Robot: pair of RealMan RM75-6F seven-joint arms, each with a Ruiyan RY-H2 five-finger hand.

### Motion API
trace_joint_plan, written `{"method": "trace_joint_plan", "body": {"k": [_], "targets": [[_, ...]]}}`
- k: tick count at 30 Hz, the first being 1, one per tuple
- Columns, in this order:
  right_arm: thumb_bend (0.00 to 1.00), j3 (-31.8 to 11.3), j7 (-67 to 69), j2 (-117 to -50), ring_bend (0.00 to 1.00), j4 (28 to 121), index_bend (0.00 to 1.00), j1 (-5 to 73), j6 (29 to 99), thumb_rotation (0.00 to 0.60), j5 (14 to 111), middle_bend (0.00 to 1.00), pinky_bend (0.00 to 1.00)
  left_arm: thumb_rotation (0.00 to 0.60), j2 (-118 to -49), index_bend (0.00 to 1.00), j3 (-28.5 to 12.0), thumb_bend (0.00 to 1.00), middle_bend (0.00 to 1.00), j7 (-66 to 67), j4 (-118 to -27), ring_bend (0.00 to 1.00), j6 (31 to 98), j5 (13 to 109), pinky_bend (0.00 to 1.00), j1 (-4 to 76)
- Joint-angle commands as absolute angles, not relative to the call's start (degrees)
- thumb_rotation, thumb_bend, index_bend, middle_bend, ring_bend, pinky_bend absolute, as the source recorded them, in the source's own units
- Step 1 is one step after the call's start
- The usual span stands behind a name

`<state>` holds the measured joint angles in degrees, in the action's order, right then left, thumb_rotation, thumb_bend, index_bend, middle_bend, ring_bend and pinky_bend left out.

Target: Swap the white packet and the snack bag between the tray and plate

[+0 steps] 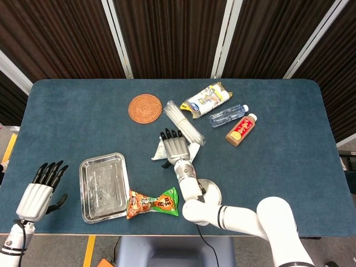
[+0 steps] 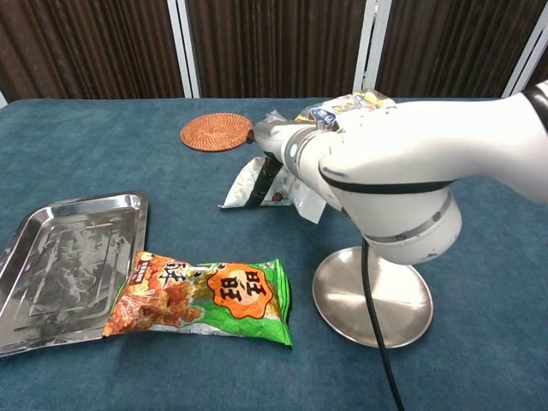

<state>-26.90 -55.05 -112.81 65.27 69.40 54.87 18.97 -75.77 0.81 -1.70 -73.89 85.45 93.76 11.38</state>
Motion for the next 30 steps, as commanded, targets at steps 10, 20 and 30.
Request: {"method": "trace_joint_plan", "body": {"k": [10,20,30], "targets": [[0.19,-24.85,-44.63,-118.14,0.37,54.32,0.37,69.51,51.72,0.6,27.82,0.41,0.61,0.6,-75.7,0.0,0.71,0.37,0.0,-0.75,-74.08,0.0,84.34,93.03,0.03,11.6],[0.24,-24.6,-42.99,-120.0,0.68,50.82,0.7,69.36,52.92,0.6,31.28,0.65,0.83,0.6,-75.59,0.0,0.61,0.37,0.0,-0.66,-74.16,0.0,84.04,92.69,0.03,11.64],[0.34,-23.97,-41.74,-119.2,0.82,52.43,0.87,66.87,55.0,0.6,34.89,0.79,0.94,0.6,-75.31,0.0,0.93,0.37,0.0,-0.33,-74.77,0.0,85.28,93.6,0.04,11.23]]}}
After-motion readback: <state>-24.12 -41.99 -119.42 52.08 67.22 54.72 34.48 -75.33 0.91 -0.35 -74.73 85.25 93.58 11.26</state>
